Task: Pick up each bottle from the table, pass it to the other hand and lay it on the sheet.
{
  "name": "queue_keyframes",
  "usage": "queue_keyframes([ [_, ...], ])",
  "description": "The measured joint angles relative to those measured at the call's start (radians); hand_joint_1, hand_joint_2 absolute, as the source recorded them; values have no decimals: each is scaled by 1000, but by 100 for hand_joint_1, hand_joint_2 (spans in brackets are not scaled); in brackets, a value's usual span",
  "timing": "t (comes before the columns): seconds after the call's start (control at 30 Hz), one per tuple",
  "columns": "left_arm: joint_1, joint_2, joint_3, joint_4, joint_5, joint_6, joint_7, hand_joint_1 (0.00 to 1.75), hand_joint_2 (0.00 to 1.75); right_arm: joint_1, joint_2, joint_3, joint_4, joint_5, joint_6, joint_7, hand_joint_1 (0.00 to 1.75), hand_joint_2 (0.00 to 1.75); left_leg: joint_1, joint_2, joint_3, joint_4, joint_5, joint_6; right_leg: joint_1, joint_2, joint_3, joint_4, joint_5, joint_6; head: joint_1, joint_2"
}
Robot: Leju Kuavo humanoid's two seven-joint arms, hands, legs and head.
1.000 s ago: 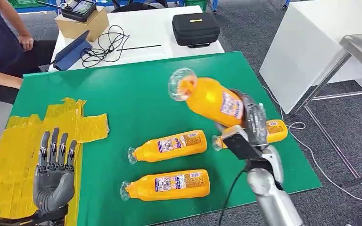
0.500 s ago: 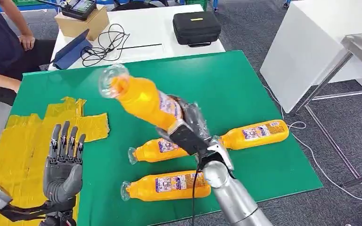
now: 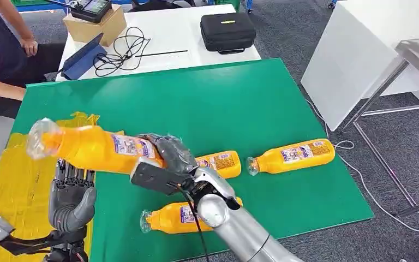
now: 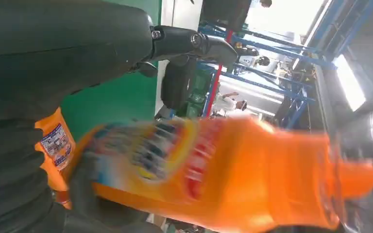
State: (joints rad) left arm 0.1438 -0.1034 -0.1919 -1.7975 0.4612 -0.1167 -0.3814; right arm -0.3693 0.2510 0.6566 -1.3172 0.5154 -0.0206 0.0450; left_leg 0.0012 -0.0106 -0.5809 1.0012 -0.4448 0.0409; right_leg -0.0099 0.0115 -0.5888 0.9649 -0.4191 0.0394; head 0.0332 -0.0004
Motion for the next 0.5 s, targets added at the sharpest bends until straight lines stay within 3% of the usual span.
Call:
queue_keyframes([
  [0.5, -5, -10, 3, -32, -8, 0, 11, 0, 175, 0, 12, 54, 37, 17, 8, 9, 173, 175, 0, 0, -1, 0, 0, 0, 0, 0, -1, 0, 0, 0, 0, 0],
])
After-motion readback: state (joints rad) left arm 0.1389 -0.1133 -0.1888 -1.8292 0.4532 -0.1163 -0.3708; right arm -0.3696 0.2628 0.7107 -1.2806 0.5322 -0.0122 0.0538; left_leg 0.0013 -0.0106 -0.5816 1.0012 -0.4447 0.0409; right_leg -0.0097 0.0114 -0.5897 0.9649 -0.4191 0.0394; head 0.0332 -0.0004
